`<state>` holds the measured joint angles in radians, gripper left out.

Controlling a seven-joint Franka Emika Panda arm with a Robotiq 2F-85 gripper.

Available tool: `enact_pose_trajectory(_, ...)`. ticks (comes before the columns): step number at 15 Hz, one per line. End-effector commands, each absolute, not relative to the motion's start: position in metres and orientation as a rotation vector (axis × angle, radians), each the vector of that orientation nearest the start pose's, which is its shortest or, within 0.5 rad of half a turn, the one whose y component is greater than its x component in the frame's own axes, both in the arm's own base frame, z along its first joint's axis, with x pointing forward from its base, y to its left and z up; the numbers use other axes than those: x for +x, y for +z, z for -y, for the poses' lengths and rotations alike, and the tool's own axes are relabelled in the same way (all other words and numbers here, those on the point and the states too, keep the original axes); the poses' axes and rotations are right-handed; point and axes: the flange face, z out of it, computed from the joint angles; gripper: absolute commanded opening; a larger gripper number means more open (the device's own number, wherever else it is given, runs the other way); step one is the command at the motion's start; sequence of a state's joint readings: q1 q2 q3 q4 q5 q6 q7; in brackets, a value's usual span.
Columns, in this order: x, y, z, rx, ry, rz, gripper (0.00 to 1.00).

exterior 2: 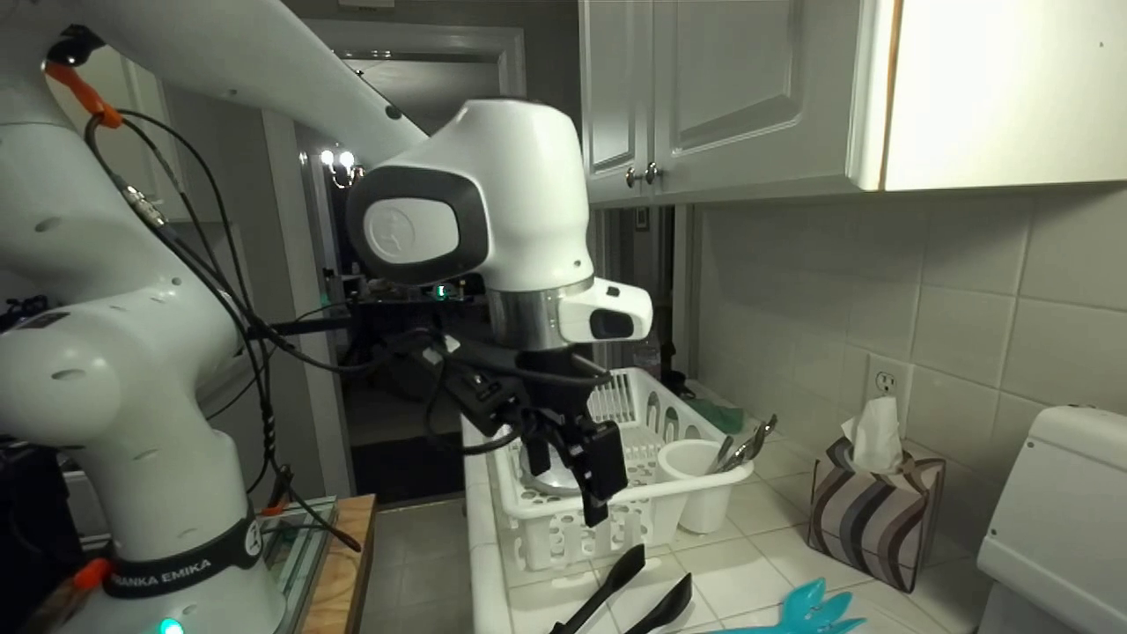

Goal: Put the black tongs on the dishrack.

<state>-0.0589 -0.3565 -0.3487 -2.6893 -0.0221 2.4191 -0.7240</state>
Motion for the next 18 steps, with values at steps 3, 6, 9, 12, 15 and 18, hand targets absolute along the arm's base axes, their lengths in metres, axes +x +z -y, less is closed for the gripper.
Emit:
enact_pose_trajectory(3, 0.380, 0.311, 0.163, -3.050, 0.014, 0.692, 1.00)
enact_pose_trajectory(6, 0.382, 0.298, 0.170, -3.121, 0.089, 0.656, 1.00)
enact_pose_trajectory(9, 0.381, 0.285, 0.172, -3.170, 0.137, 0.617, 1.00)
enact_pose_trajectory(12, 0.378, 0.273, 0.169, -3.189, 0.122, 0.561, 1.00)
enact_pose_trajectory(15, 0.373, 0.256, 0.167, -3.201, 0.076, 0.475, 1.00)
enact_pose_trajectory(18, 0.376, 0.264, 0.167, -3.180, 0.100, 0.517, 1.00)
